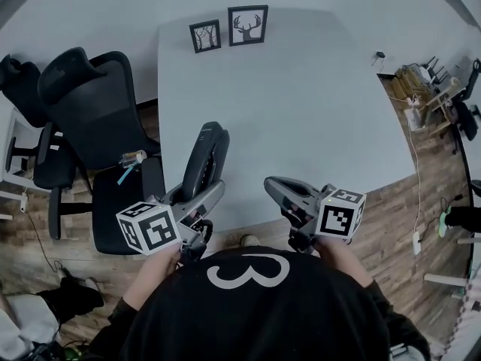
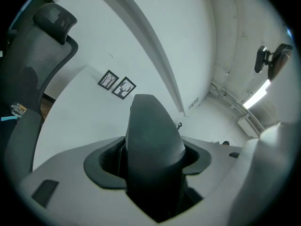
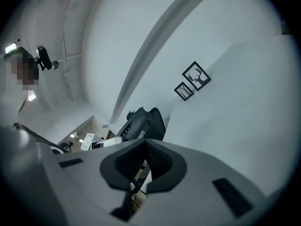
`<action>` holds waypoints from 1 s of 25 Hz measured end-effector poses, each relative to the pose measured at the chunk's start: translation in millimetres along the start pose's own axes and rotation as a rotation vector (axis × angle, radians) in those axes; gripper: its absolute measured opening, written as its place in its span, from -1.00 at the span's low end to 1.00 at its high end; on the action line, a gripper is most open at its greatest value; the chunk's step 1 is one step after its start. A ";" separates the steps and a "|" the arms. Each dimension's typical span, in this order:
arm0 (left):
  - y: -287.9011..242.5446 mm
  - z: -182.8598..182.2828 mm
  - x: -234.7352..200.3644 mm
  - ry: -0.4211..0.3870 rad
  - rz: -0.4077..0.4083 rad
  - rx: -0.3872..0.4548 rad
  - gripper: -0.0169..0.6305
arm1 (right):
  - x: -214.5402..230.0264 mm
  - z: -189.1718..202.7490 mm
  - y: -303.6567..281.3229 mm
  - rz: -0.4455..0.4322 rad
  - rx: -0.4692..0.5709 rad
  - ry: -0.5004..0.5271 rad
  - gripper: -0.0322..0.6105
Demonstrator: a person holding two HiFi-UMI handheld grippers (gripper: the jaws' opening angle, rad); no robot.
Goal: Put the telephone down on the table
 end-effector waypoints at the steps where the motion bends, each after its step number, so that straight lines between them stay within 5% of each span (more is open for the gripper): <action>1: -3.1 0.7 -3.9 0.001 -0.015 0.005 0.01 | 4.0 0.0 -2.0 -0.005 -0.014 -0.005 -0.87; 15: -33.2 6.1 -61.2 -0.221 -0.295 0.057 0.00 | 48.4 5.4 -11.5 -0.044 -0.123 -0.076 -0.87; 25: -62.4 38.7 -112.7 -0.307 -0.435 -0.035 0.00 | 65.2 3.8 -14.3 -0.039 -0.132 -0.092 -0.87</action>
Point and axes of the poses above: the fingertips, and each gripper's own axes: y backward along the fingers, x to its right, z out of its underside, the point moved 1 cm from there along y, backward along the fingers, and after that the axes turned 9 degrees about x, right-handed, at the moved point
